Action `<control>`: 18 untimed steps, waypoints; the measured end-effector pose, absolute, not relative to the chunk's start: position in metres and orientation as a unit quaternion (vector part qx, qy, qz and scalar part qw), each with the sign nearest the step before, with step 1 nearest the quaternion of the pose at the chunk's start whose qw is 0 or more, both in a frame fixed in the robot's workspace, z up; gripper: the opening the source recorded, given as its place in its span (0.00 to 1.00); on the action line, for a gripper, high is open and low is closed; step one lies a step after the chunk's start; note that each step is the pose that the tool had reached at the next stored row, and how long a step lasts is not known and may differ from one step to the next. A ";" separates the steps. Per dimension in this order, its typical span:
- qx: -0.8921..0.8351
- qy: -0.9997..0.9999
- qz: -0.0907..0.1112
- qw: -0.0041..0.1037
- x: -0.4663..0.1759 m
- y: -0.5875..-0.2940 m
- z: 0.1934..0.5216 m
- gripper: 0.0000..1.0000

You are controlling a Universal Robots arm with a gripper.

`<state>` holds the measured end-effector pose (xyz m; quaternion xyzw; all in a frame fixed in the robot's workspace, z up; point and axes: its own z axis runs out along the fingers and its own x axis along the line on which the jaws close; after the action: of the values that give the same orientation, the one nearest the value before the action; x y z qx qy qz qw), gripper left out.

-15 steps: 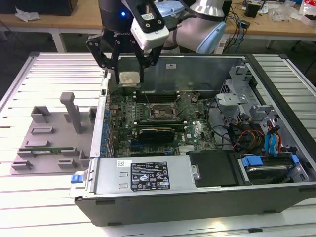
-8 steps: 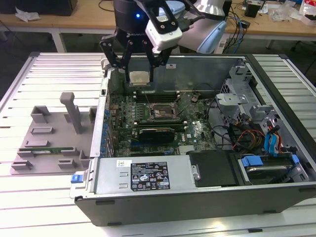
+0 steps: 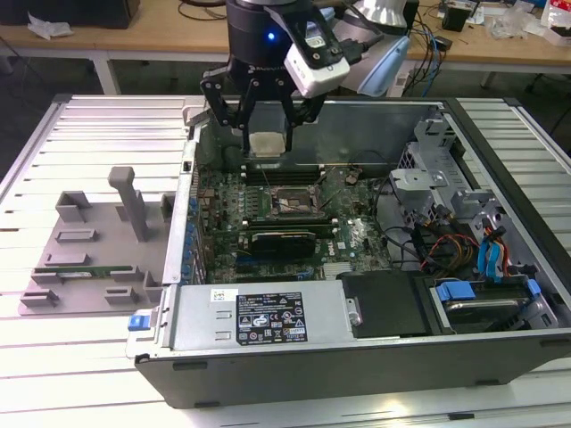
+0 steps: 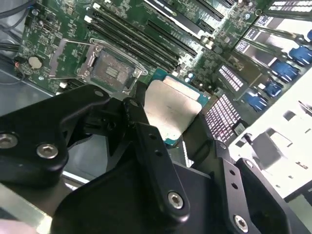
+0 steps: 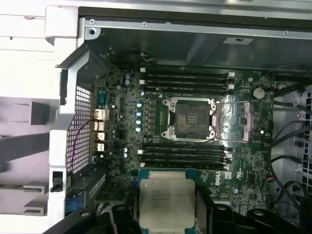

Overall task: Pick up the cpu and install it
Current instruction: 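Pick up the cpu and move it towards the insertion slot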

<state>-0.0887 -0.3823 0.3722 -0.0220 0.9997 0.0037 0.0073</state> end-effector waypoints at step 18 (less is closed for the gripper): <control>-0.022 1.000 0.004 0.007 -0.064 -0.380 0.349 0.55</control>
<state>-0.0638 -0.3801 0.3493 -0.0220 0.9997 0.0035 0.0069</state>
